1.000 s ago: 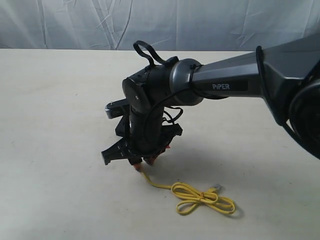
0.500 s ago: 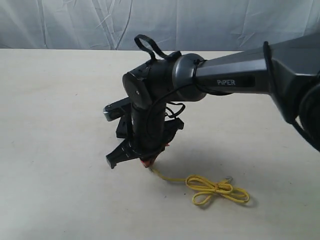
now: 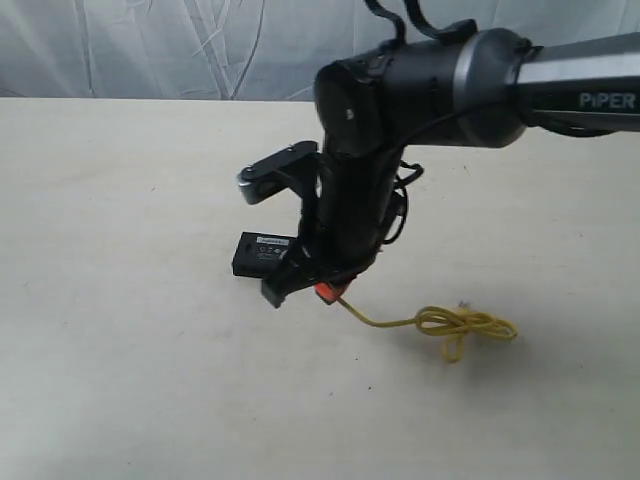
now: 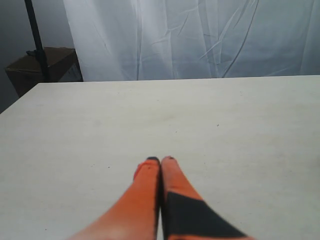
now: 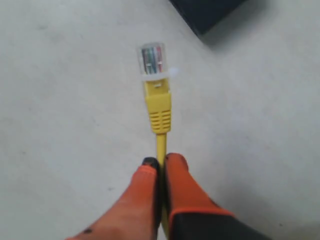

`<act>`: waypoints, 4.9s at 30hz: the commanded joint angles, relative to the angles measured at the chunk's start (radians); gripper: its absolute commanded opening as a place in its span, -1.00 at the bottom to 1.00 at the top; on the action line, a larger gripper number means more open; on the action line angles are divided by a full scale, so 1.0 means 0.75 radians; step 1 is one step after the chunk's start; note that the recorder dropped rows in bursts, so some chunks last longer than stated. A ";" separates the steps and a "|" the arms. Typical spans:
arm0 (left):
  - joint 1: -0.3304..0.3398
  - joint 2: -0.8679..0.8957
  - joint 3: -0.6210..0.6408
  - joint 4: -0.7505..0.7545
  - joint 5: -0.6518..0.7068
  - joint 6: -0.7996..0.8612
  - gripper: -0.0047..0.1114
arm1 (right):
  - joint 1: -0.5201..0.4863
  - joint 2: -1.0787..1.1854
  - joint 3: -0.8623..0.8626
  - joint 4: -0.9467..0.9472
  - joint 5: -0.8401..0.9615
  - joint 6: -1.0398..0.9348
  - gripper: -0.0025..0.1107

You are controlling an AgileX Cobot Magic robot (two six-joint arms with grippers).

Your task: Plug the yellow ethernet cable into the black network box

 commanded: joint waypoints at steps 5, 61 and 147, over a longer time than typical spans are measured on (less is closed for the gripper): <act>0.001 -0.006 0.005 -0.010 -0.017 0.000 -0.92 | -0.154 -0.103 0.279 0.018 -0.163 -0.060 -0.97; -0.357 2.710 -1.897 -0.751 0.655 1.138 -0.92 | -0.062 0.101 0.010 -0.066 0.015 -0.082 -0.97; -0.317 2.888 -1.747 -1.189 0.734 1.993 -0.92 | -0.061 0.208 0.013 -0.261 -0.304 -0.743 -0.97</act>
